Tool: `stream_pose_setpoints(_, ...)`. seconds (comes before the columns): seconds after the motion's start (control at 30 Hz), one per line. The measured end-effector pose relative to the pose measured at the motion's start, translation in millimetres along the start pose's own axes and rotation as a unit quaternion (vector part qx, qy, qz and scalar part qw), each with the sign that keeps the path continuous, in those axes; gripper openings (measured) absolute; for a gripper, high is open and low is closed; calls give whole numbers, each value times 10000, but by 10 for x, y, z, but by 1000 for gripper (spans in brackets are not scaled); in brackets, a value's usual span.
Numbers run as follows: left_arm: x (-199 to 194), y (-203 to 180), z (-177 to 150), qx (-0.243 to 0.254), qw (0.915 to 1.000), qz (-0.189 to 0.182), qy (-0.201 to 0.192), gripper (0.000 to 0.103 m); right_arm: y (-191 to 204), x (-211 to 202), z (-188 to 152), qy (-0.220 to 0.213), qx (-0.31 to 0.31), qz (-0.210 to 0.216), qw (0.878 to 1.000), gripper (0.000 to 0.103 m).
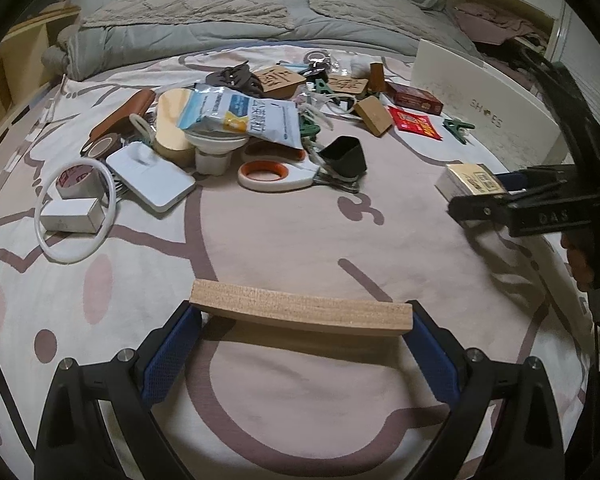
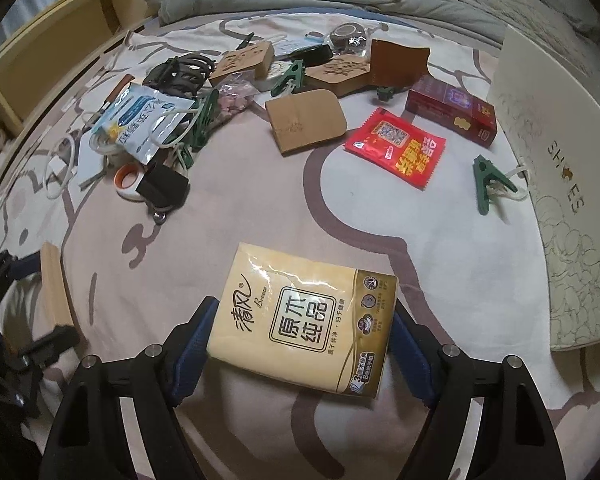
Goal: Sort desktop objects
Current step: 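Regrip the yellow tissue pack with the right gripper and lift it, then carry the tissue pack over the white box and release it inside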
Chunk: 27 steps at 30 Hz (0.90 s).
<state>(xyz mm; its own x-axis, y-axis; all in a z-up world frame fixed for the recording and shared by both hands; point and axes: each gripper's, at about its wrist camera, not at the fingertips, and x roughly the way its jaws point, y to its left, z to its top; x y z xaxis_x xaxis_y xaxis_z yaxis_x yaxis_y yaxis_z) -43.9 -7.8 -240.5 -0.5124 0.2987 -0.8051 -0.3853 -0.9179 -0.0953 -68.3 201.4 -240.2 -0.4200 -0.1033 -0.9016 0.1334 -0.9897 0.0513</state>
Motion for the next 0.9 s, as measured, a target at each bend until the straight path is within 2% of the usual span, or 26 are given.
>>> stream_pose_setpoints(0.23, -43, 48, 60, -128, 9998, 140, -83, 100, 11, -77, -18, -115, -172, -35, 9998, 81)
stream_pose_setpoints(0.9, -528, -57, 534, -187, 9945, 281, -988, 100, 10, -780, 159, -1318, -425, -45, 9904, 81)
